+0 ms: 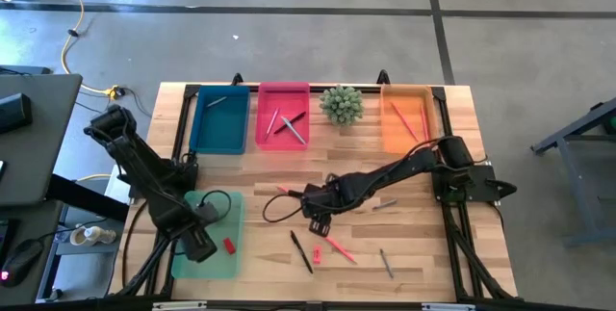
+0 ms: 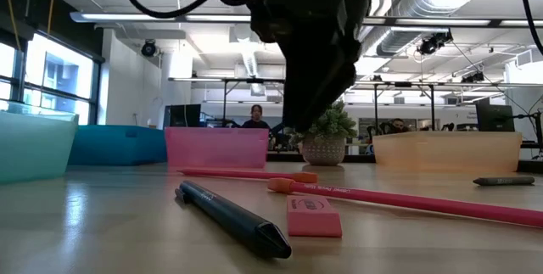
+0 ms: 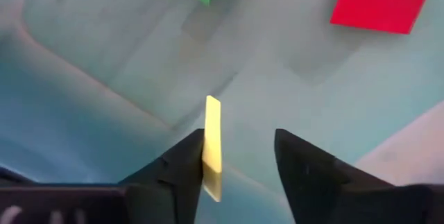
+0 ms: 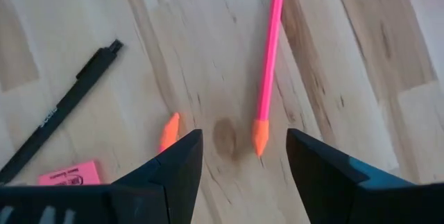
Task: Sort crayons/erasers/pens/pencils in bins
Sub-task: Put the yellow eraser into the green bin, then put the pink pencil into the orange bin
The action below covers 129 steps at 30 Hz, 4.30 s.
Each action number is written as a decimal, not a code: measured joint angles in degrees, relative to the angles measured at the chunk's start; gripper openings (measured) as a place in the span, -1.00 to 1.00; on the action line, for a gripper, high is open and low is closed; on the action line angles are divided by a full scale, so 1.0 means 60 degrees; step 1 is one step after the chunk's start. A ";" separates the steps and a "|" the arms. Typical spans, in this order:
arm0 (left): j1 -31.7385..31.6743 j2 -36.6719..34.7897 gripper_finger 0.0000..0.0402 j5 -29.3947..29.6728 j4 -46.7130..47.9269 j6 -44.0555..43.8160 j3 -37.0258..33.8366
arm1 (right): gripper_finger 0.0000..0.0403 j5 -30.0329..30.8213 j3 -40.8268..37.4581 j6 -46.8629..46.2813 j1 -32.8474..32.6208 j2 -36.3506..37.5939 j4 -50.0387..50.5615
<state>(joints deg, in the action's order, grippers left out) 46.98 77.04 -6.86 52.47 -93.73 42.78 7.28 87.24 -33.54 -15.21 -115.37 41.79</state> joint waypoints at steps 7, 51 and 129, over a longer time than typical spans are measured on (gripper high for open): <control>-0.0497 -0.0357 -0.02 -0.0029 -0.0033 0.0983 0.0254 | -0.01 0.0007 0.0004 -0.0007 0.0035 -0.0027 0.0171; -0.0233 -0.1433 -0.36 0.3688 0.0608 0.6986 0.1100 | -0.01 -0.0771 0.0000 0.6634 0.0762 -0.0033 -0.7033; -0.0266 -0.1429 -0.40 0.3741 0.0433 0.5887 0.1100 | -0.62 0.0454 0.0040 0.0160 0.0221 -0.1257 0.0576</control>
<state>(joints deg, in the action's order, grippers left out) 45.39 68.47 15.58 55.06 -58.41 49.39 10.00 87.48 -32.58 -13.89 -122.91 45.25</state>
